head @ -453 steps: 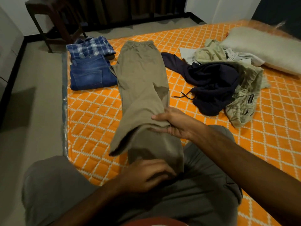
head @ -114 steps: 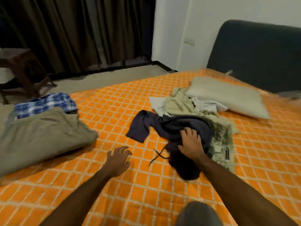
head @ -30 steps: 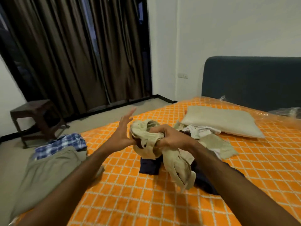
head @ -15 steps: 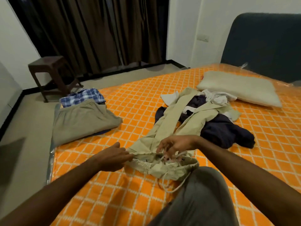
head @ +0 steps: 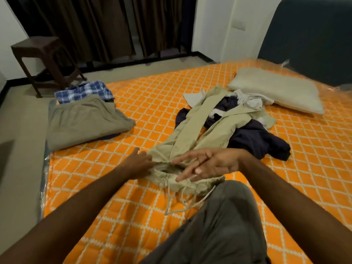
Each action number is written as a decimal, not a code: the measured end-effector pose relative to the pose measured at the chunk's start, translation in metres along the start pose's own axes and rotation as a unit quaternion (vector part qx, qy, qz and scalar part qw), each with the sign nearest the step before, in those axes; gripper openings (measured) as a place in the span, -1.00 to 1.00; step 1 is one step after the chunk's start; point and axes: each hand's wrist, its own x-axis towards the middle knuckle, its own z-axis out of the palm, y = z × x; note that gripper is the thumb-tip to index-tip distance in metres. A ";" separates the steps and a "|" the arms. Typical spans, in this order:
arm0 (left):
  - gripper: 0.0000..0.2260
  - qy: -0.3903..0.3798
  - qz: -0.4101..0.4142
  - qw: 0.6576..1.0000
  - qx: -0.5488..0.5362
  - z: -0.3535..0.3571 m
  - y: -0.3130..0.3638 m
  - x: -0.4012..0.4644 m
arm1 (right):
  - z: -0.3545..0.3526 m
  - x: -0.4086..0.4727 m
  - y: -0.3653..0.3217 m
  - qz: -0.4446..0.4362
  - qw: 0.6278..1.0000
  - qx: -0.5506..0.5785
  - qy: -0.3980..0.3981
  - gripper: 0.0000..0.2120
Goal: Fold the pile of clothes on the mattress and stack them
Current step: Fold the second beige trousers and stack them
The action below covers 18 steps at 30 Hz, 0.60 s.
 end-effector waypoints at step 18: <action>-0.74 0.278 -0.136 0.951 0.006 -0.097 -0.096 -0.014 | -0.061 -0.030 -0.003 0.258 0.758 -0.527 0.285 -0.26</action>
